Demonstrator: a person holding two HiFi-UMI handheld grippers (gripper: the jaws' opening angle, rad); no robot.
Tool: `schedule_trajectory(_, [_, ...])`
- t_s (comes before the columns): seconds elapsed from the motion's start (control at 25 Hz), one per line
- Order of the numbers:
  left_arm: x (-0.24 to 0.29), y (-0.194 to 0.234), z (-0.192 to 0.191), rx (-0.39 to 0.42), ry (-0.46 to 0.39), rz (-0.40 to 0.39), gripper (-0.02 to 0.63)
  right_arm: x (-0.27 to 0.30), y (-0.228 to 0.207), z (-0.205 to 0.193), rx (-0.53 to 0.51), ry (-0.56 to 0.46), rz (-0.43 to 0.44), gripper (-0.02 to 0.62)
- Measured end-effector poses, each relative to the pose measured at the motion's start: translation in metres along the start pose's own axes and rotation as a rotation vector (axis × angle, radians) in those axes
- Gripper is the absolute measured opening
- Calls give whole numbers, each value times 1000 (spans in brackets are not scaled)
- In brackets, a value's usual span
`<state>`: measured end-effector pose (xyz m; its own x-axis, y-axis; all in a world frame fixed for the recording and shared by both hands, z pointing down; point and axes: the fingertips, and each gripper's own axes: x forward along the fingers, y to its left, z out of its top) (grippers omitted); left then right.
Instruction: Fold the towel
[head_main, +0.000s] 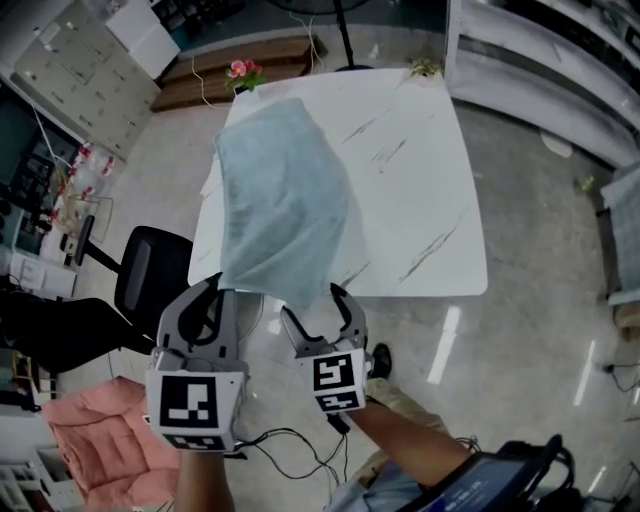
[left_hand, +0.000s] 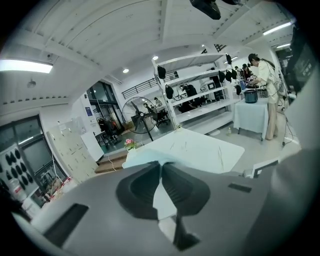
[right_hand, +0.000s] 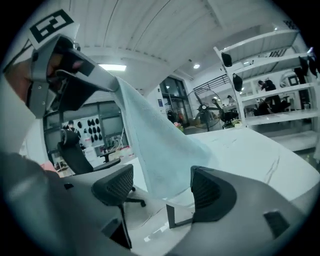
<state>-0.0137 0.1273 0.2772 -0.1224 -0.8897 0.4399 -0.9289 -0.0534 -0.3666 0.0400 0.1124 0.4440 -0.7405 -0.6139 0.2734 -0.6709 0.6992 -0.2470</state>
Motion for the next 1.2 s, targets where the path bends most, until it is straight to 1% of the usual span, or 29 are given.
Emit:
schedule_trajectory(0.08, [1, 2, 1, 4, 3, 1, 20, 5, -12, -8, 17, 17, -48, 356])
schedule_trajectory(0.12, [0, 2, 1, 5, 5, 1, 20, 5, -18, -10, 14, 18, -62, 339])
schedule_trajectory(0.16, [0, 3, 0, 3, 7, 0, 21, 3, -23, -10, 0, 10, -70, 311])
schedule_trajectory(0.28, [0, 7, -6, -7, 4, 1, 20, -5, -32, -7, -71, -10, -77, 198])
schedule_trajectory(0.32, [0, 7, -8, -16, 7, -2, 20, -7, -36, -9, -91, -3, -76, 176])
schedule_trajectory(0.4, [1, 4, -12, -31, 17, -9, 21, -11, -43, -13, -123, 17, -74, 154])
schedule_trajectory(0.48, [3, 1, -16, -29, 15, -11, 21, -15, -49, -13, -160, 27, -80, 94])
schedule_trajectory(0.56, [2, -1, -19, -30, 15, -17, 21, -21, -52, -10, -221, 31, -87, 44])
schedule_trajectory(0.64, [-1, -2, -23, -34, 20, -21, 20, -27, -53, -11, -280, 47, -83, 46])
schedule_trajectory(0.76, [-8, -4, -33, -57, 33, -21, 20, -35, -62, -20, -336, 94, -75, 69])
schedule_trajectory(0.84, [-13, -5, -42, -78, 39, -22, 20, -39, -74, -24, -352, 110, -81, 66])
schedule_trajectory(0.88, [-14, -5, -46, -85, 41, -25, 20, -40, -79, -24, -353, 107, -84, 34])
schedule_trajectory(1.04, [-18, -12, -58, -92, 56, -37, 20, -43, -92, -16, -386, 98, -104, 28])
schedule_trajectory(1.12, [-20, -16, -63, -92, 64, -44, 20, -43, -97, -16, -436, 107, -100, 29])
schedule_trajectory(1.2, [-22, -20, -67, -89, 70, -52, 20, -45, -100, -16, -512, 118, -78, 29])
